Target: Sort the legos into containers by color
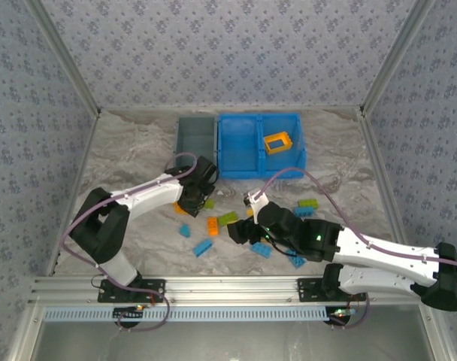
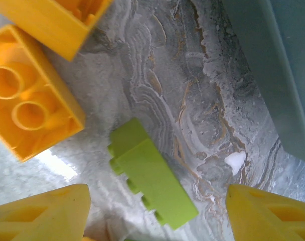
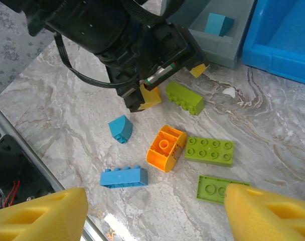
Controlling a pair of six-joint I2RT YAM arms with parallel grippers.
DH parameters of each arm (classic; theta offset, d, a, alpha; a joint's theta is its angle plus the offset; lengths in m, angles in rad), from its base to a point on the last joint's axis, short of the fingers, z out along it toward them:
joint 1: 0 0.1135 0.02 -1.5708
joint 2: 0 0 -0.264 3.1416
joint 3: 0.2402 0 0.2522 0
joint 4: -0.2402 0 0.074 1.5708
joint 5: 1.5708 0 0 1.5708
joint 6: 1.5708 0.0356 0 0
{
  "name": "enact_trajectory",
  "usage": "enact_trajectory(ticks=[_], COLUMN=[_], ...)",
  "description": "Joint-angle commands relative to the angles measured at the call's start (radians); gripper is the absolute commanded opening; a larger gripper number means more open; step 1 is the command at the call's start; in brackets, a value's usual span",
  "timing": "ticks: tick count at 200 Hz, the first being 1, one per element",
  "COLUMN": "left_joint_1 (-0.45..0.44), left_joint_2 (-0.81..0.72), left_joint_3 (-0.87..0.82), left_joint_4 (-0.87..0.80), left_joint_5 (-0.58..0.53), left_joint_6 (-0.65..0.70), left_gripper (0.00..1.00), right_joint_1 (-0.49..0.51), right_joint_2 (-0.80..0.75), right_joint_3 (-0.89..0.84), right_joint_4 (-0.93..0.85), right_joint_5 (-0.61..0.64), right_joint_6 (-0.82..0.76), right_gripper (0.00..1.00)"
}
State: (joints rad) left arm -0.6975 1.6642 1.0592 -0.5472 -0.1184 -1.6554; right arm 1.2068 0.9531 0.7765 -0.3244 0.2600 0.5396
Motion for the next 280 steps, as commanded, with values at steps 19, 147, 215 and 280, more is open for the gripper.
enact_trajectory(ticks=[19,147,215,280], left_joint_1=[0.014,-0.08,-0.082,-0.024], left_joint_2=[0.088,-0.088,0.452,0.694], left_joint_3=[-0.003,0.305,1.002,1.207], left_joint_4=[0.071,-0.125,-0.362,-0.391], left_joint_5=[0.054,-0.105,-0.045,-0.019], left_joint_6=[-0.052,0.434,0.849,0.912], left_gripper=[0.64,0.12,0.12,0.18], right_joint_1=[0.006,-0.011,-0.026,-0.03], right_joint_2=[-0.017,-0.216,-0.243,-0.243], right_joint_3=[-0.015,-0.006,-0.038,-0.041], right_joint_4=[-0.019,-0.136,0.043,-0.015], right_joint_5=[0.035,0.405,0.548,0.536], right_joint_6=[0.039,0.082,-0.036,0.015], right_gripper=[0.74,0.71,0.73,0.73])
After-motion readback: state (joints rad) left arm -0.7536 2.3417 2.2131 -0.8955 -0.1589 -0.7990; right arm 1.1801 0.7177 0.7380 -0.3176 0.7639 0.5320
